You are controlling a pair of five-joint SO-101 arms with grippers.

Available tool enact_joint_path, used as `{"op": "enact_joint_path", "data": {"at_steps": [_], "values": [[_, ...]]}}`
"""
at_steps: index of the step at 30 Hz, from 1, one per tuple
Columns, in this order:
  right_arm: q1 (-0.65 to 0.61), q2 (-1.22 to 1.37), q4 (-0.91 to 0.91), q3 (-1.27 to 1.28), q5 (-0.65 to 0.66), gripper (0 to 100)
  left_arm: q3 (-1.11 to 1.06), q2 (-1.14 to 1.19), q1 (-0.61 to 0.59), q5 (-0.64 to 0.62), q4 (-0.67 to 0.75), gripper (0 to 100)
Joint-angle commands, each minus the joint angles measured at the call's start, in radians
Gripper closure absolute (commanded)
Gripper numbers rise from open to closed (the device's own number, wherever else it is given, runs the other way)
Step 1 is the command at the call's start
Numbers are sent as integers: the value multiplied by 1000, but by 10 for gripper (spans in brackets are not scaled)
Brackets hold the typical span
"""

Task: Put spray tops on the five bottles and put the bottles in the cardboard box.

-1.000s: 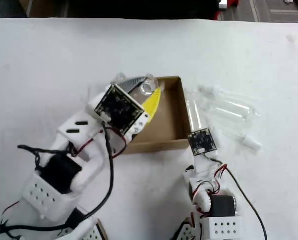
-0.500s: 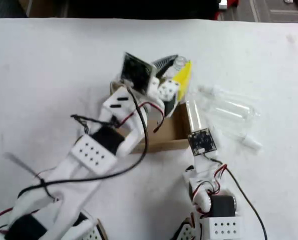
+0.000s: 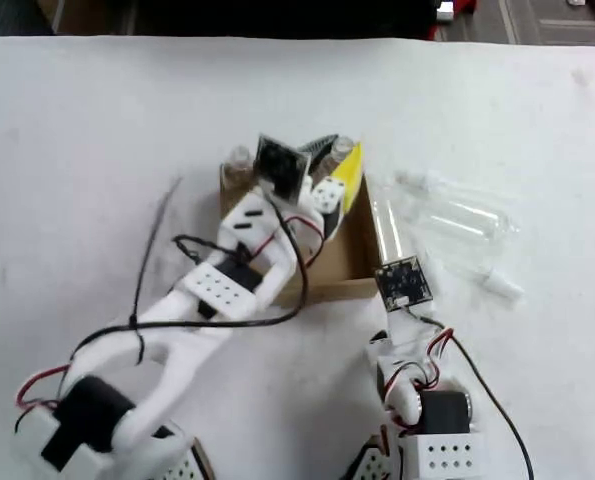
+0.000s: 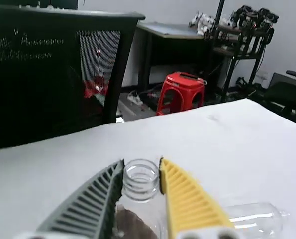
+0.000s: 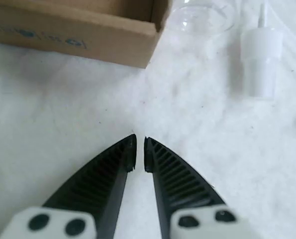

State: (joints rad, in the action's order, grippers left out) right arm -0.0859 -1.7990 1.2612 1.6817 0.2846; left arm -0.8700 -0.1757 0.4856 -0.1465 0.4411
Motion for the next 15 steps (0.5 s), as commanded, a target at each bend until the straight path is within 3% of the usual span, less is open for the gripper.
{"op": "enact_joint_path", "data": {"at_steps": [1, 15], "values": [[2, -1, 7, 9, 5, 981, 12, 58, 8, 34, 180, 978], [2, -1, 7, 9, 5, 981, 150, 294, 1, 32, 195, 977]]}}
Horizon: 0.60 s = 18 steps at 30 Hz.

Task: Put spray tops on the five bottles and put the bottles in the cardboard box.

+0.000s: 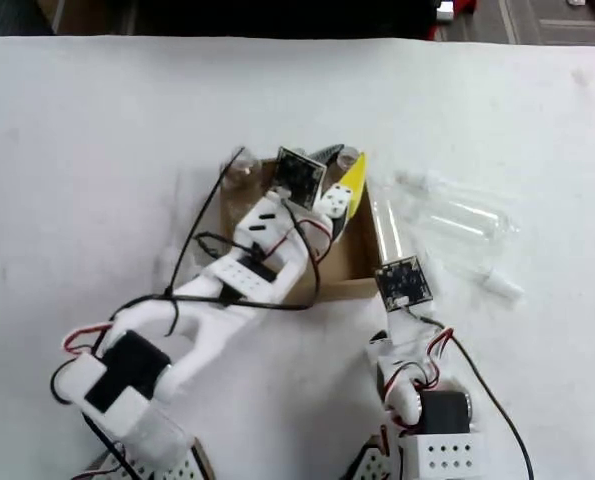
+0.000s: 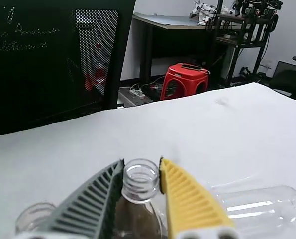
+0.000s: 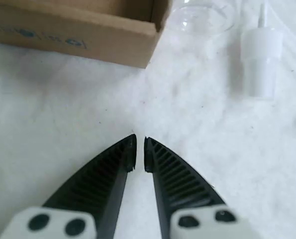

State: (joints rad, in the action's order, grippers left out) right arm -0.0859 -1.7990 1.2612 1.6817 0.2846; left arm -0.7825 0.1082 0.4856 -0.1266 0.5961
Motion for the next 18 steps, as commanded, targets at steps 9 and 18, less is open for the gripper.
{"op": "enact_joint_path", "data": {"at_steps": [9, 18], "values": [[2, -1, 7, 9, 5, 981, 64, 87, -1, 14, 133, 976], [2, -1, 7, 9, 5, 981, 86, 90, -4, 21, 130, 976]]}}
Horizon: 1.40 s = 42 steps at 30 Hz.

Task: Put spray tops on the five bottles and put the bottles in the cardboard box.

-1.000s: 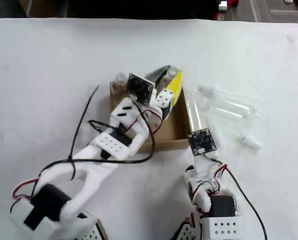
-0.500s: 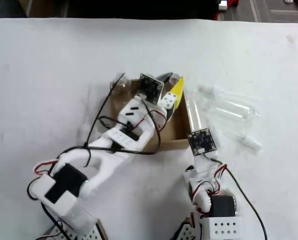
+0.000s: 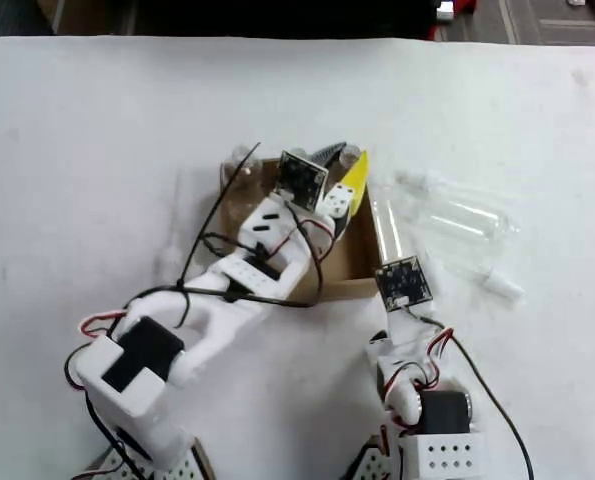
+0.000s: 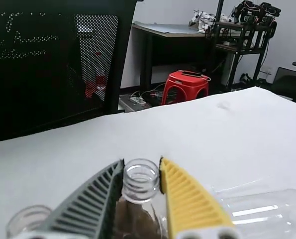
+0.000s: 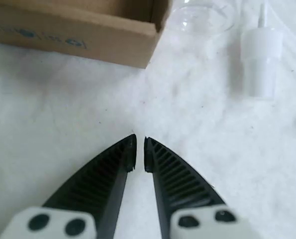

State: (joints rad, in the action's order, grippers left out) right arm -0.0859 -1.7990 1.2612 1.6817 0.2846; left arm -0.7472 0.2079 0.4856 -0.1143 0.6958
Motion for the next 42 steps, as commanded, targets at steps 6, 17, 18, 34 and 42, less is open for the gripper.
{"op": "enact_joint_path", "data": {"at_steps": [6, 17, 18, 34, 42], "values": [[2, -1, 7, 9, 5, 981, 58, -10, -10, 9, 31, 953], [4, -1, 7, 9, 5, 981, 84, -16, -25, 3, -48, 895], [4, -1, 7, 9, 5, 981, 86, -16, -27, 3, -52, 895], [2, -1, 7, 9, 5, 982, 80, -18, -35, 17, -54, 893], [2, -1, 7, 9, 5, 982, 77, -18, -31, 52, -54, 893]]}}
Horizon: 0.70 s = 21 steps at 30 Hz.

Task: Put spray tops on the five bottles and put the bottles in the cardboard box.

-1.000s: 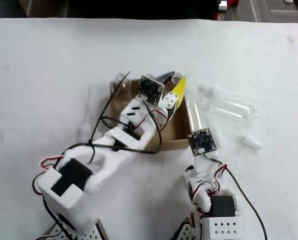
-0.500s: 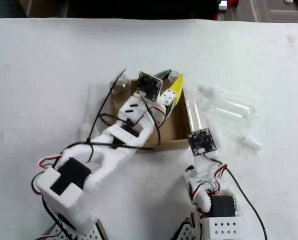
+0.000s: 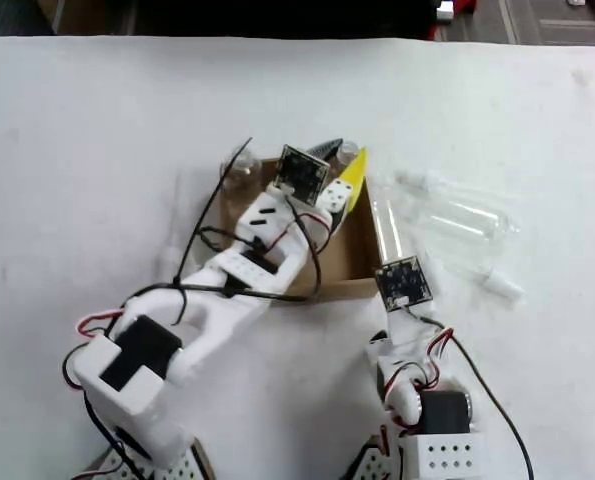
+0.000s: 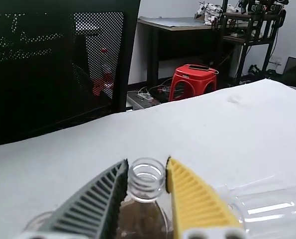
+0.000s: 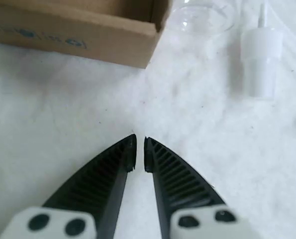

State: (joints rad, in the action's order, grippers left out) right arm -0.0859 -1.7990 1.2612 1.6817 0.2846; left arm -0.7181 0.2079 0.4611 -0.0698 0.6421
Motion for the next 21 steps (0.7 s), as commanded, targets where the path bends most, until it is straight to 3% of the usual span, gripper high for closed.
{"op": "enact_joint_path", "data": {"at_steps": [1, 9, 16, 21], "values": [[2, -1, 7, 9, 5, 982, 48, -18, -7, 8, 0, 893], [2, -1, 7, 9, 5, 982, 41, -18, -7, 6, 3, 893], [2, -1, 7, 9, 5, 982, 40, -18, -12, -149, -6, 893], [2, -1, 7, 9, 5, 982, 72, -51, 8, -107, -221, 797]]}}
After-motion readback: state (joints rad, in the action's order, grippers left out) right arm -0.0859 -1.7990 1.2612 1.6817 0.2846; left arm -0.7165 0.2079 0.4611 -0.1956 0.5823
